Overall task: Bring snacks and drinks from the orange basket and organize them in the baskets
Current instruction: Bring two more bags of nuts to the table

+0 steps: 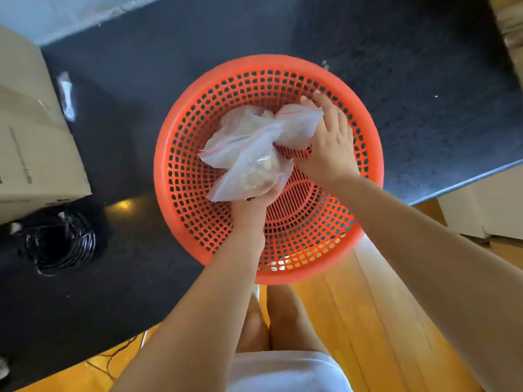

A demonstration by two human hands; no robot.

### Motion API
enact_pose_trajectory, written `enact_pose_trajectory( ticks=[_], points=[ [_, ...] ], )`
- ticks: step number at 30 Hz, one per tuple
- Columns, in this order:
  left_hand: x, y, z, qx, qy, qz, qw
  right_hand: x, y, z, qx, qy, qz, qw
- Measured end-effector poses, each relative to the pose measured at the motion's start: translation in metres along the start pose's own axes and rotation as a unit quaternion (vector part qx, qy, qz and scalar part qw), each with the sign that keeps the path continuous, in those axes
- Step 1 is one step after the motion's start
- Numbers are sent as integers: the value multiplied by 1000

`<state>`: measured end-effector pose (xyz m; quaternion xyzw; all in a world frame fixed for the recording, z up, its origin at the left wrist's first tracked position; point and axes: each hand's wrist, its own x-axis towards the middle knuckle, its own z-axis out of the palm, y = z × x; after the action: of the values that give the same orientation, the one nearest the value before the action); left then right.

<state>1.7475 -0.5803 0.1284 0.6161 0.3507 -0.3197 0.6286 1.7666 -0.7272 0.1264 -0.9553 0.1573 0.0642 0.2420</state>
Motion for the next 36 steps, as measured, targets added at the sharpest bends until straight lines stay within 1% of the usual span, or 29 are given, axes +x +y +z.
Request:
enact_pose_trajectory(
  ticks=[3, 5, 8, 9, 11, 13, 15, 16, 18, 20, 23, 27, 32, 35, 36],
  points=[
    [5, 0, 0, 18, -18, -8, 1000, 8, 2, 14, -63, 16, -52, 996],
    [8, 3, 1, 19, 4, -9, 1000, 12, 3, 19, -70, 43, -81, 993],
    [13, 3, 1, 16, 29, -18, 999, 21, 3, 20, -54, 52, -58, 996],
    [14, 3, 0, 20, 26, -32, 999, 25, 4, 19, -32, 42, -38, 998],
    [14, 5, -4, 36, 4, -63, 997, 30, 3, 14, 68, 5, 4, 998],
    [11, 6, -8, 50, 11, -57, 997, 28, -2, 5, 187, -26, 53, 981],
    [5, 7, -12, 26, 31, -13, 999, 18, -9, -5, 275, -19, 106, 955],
    [0, 9, -15, 9, 27, 9, 1000, 11, -13, -9, 312, -8, 125, 942],
    [-20, 16, -23, -1, -5, 46, 999, -12, -20, -26, 390, 13, 160, 907],
    [-29, 19, -37, 16, -21, 72, 997, -30, -25, -35, 450, 28, 196, 871],
    [-50, 32, -54, 27, -46, 91, 994, -72, -30, -56, 531, 61, 210, 818],
    [-81, 51, -72, 22, -145, 161, 976, -138, -40, -79, 615, 105, 224, 748],
    [-127, 67, -80, 84, -249, 188, 946, -223, -57, -95, 666, 172, 264, 676],
    [-153, 67, -78, 120, -313, 199, 921, -271, -69, -105, 686, 239, 293, 622],
    [-159, 65, -78, 128, -327, 197, 915, -285, -73, -108, 688, 260, 297, 609]
  ],
)
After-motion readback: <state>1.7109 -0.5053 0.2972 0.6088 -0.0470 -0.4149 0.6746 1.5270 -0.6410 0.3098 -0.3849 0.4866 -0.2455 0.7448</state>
